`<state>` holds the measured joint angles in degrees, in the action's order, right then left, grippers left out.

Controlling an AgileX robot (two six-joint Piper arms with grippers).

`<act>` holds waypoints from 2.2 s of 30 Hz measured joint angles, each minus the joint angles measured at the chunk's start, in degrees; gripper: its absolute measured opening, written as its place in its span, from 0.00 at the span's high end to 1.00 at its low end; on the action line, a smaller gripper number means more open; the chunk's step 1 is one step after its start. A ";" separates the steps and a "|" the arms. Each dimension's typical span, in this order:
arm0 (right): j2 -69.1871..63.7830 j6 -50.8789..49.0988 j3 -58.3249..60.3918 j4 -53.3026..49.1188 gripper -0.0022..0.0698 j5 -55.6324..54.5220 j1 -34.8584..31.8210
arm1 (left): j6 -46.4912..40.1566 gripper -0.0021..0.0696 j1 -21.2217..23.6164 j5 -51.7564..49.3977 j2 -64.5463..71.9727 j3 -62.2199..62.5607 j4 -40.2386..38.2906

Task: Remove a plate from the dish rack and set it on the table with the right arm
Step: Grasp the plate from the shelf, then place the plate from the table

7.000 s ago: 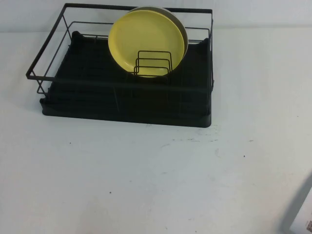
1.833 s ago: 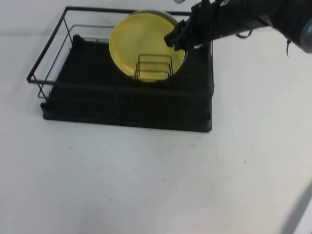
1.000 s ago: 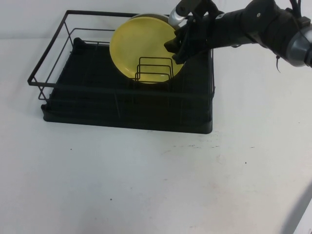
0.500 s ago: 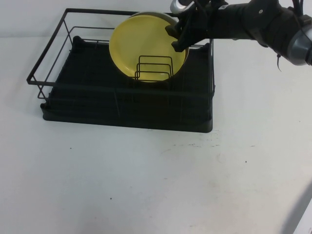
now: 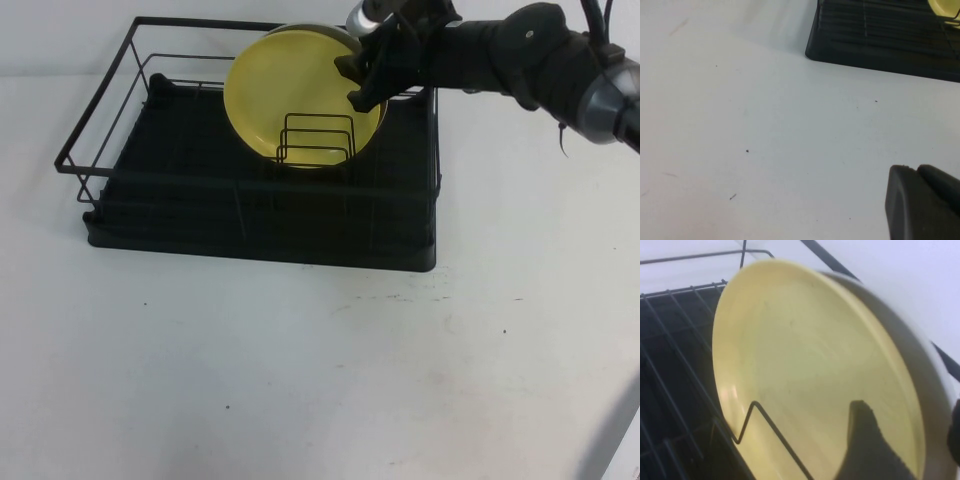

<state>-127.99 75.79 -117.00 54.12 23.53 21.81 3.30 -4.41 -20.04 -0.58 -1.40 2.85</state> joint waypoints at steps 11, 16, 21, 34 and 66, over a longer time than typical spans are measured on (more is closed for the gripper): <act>-2.58 0.00 0.00 0.23 0.53 -1.46 0.00 | 0.00 0.98 0.00 0.00 0.00 0.00 0.00; -2.70 0.00 0.00 0.38 0.53 -2.81 0.00 | 0.00 0.98 0.00 0.00 0.00 0.00 0.00; -3.04 0.10 0.00 1.00 0.53 -2.95 0.00 | 0.00 0.98 0.00 0.00 0.00 0.00 0.00; -3.71 1.13 0.00 2.88 0.69 -3.68 0.00 | 0.00 0.98 0.00 0.00 0.00 0.00 0.00; 5.08 -1.87 0.00 -3.43 0.95 -2.11 -0.10 | 0.00 0.98 0.00 0.00 0.00 0.00 0.00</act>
<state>-122.91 73.92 -117.00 50.68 21.42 21.71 3.30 -4.41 -20.04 -0.58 -1.40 2.85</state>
